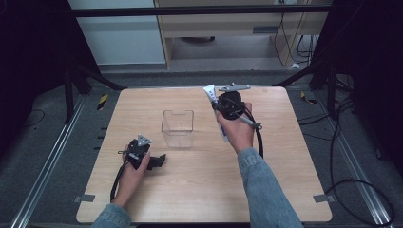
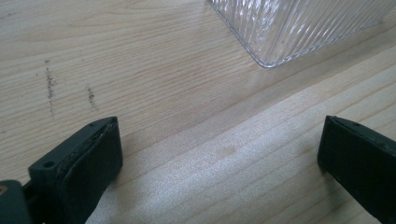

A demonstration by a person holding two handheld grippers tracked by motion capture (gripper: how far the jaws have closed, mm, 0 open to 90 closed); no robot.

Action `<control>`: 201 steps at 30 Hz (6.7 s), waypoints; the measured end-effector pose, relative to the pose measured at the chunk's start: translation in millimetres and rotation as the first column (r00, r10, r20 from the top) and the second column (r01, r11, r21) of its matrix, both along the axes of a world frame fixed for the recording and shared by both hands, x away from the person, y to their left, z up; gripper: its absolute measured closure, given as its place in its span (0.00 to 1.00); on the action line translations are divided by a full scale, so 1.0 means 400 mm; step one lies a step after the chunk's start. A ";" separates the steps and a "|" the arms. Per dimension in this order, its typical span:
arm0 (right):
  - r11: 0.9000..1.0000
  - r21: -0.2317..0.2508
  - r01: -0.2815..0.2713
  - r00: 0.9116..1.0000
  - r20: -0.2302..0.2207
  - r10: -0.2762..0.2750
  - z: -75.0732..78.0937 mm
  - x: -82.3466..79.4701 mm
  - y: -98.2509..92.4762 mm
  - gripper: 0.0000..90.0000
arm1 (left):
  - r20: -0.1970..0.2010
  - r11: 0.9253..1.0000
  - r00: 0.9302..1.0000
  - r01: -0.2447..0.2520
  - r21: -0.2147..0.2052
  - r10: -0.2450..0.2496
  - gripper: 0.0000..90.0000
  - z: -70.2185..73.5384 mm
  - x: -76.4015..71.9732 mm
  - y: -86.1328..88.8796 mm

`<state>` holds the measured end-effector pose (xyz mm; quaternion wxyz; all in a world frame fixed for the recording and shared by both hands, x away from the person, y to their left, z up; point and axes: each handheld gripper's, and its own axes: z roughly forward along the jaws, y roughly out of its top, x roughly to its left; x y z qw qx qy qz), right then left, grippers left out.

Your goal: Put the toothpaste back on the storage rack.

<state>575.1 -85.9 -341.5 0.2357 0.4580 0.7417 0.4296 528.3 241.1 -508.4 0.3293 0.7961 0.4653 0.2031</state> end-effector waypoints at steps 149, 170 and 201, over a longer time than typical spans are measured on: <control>0.988 0.045 -0.146 0.985 0.101 0.140 -0.042 0.071 0.321 0.89 | 0.000 1.000 1.000 0.001 0.002 -0.001 0.00 0.000 0.000 0.000; 0.988 0.038 -0.147 0.986 0.085 0.143 -0.076 0.063 0.319 0.89 | 0.000 1.000 1.000 0.001 0.002 -0.001 0.00 0.000 0.000 0.000; 0.990 0.022 -0.142 0.989 0.053 0.141 -0.126 0.062 0.324 0.89 | -0.001 1.000 1.000 0.000 0.000 0.000 0.00 0.000 0.000 0.000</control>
